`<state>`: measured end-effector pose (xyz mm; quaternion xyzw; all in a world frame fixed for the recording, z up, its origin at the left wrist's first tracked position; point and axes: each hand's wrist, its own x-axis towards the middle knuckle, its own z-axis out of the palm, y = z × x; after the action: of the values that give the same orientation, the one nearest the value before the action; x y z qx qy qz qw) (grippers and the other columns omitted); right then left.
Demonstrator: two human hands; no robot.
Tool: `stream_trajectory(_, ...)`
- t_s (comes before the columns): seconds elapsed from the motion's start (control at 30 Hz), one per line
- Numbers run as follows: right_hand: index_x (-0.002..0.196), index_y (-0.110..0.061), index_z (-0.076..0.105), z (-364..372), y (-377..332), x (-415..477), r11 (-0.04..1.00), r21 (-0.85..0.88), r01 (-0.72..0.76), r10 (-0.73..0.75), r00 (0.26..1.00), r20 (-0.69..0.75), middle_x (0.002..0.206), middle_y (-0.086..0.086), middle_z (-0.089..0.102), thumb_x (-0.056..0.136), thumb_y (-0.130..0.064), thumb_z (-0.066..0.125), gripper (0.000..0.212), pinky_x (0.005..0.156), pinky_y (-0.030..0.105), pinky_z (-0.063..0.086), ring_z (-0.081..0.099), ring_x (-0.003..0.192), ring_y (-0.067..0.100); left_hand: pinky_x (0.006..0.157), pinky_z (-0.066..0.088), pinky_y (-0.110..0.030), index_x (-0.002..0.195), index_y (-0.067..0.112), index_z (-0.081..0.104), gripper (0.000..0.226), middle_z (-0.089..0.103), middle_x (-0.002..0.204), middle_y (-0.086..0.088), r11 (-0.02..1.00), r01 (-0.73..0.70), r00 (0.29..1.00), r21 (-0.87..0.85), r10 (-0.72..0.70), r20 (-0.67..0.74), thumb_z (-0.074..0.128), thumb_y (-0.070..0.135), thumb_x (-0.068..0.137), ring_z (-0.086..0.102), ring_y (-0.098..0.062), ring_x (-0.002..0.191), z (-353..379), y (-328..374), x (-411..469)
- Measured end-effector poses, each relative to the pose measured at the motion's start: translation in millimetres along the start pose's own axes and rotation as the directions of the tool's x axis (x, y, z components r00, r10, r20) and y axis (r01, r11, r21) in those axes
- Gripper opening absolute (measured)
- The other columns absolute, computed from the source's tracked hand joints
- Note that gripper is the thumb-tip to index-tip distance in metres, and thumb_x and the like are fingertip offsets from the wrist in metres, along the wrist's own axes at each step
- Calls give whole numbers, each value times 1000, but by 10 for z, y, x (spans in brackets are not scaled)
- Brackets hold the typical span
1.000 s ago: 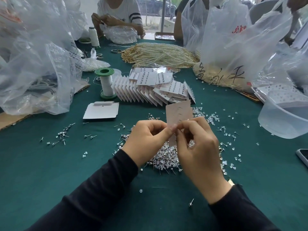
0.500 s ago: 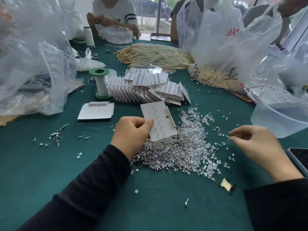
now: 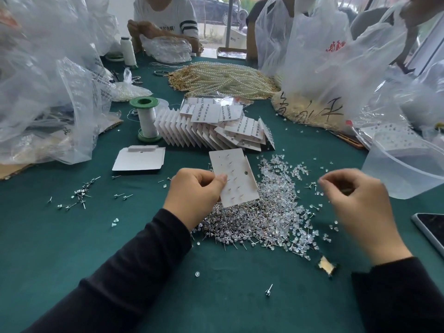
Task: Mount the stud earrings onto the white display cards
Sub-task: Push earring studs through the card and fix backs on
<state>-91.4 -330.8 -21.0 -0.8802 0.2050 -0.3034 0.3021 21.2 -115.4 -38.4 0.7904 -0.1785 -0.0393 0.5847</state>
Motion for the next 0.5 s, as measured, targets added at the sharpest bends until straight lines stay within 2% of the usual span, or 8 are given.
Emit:
stream_trajectory(0.07, 80, -15, 67, 74, -287, -87, 973, 144, 181, -173, 983, -64, 79, -2, 65, 78, -7, 69, 8, 66, 11, 47, 60, 71, 10, 45, 30, -21, 57, -9, 58, 44, 46, 50, -14, 997, -39, 999, 69, 39, 4, 61, 24, 85, 34, -18, 46, 4, 11, -18)
stream_trajectory(0.17, 81, -9, 69, 314, -628, -219, 911, 240, 335, -333, 942, -49, 79, -1, 63, 77, -2, 71, 9, 69, 14, 50, 60, 71, 8, 42, 25, -19, 57, -11, 55, 45, 38, 49, -12, 985, -101, 995, 137, 100, 14, 61, 23, 85, 29, -17, 46, 10, 47, -47)
stream_trajectory(0.3, 76, -5, 70, 602, -783, -294, 897, 274, 347, -362, 932, 3, 76, 3, 62, 76, 0, 71, 5, 63, 20, 49, 57, 67, 9, 46, 23, -26, 49, -9, 48, 44, 31, 47, -10, 972, -160, 987, 172, 160, 13, 61, 15, 84, 27, -17, 48, 22, 92, -76)
stream_trajectory(0.43, 76, -6, 70, 693, -743, -330, 904, 284, 319, -343, 938, 40, 76, 1, 61, 76, 1, 70, 7, 61, 12, 45, 56, 66, 4, 46, 22, -26, 46, -3, 45, 44, 28, 47, -7, 966, -174, 984, 193, 176, 6, 61, 14, 83, 25, -18, 48, 33, 100, -87)
stream_trajectory(0.5, 76, -6, 69, 692, -721, -328, 902, 301, 309, -331, 944, 22, 76, 1, 61, 76, 3, 69, 9, 63, 14, 47, 56, 68, 6, 45, 22, -26, 46, -4, 44, 45, 28, 46, -8, 964, -173, 985, 202, 174, 11, 61, 16, 84, 25, -16, 47, 34, 102, -92)
